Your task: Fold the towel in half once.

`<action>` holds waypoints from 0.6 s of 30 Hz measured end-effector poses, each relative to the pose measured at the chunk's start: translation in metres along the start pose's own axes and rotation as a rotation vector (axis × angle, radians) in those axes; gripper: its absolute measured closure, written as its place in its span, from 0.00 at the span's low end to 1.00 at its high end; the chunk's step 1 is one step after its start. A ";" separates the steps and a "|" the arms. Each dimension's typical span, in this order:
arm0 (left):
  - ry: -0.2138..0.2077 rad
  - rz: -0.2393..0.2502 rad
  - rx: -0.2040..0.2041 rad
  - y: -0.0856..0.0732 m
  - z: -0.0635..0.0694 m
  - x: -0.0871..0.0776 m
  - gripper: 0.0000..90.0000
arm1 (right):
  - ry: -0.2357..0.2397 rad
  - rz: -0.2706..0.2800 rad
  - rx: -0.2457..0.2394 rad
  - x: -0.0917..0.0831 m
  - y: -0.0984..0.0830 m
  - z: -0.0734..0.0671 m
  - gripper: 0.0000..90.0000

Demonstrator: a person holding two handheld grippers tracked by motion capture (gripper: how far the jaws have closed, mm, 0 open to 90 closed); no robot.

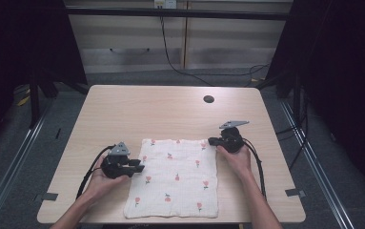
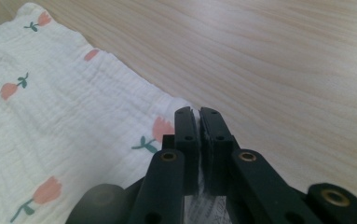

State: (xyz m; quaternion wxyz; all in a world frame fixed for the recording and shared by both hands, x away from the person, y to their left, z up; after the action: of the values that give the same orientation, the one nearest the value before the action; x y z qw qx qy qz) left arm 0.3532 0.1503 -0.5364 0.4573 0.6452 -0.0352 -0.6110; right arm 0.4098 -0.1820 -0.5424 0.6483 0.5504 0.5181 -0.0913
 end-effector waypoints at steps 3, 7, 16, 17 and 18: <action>0.033 0.027 -0.021 0.009 -0.012 -0.008 0.71 | 0.007 0.004 -0.018 0.002 0.002 -0.003 0.96; 0.052 0.047 -0.059 0.028 -0.031 -0.012 0.71 | 0.019 0.004 0.000 0.004 0.001 -0.001 0.96; 0.049 0.077 -0.129 0.056 -0.057 0.014 0.75 | 0.035 0.026 0.005 -0.001 0.003 -0.002 0.96; 0.052 0.076 -0.131 0.057 -0.059 0.016 0.75 | 0.036 0.023 0.001 -0.002 0.002 -0.002 0.96; 0.054 0.079 -0.143 0.058 -0.062 0.018 0.75 | 0.035 0.025 0.003 -0.003 0.002 -0.002 0.96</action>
State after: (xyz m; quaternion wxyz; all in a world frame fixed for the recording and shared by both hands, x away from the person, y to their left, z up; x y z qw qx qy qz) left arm 0.4380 0.1397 -0.5239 0.5267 0.6251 -0.0044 -0.5760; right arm 0.4090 -0.1807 -0.5387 0.6396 0.5592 0.5222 -0.0742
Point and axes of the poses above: each handheld gripper's, and its own axes: x roughly forward along the jaws, y roughly out of its top, z roughly to its right, the point moved 7 cm from there along x, roughly forward along the jaws, and after that the axes turned 9 degrees about -z, right-handed, at the moved point
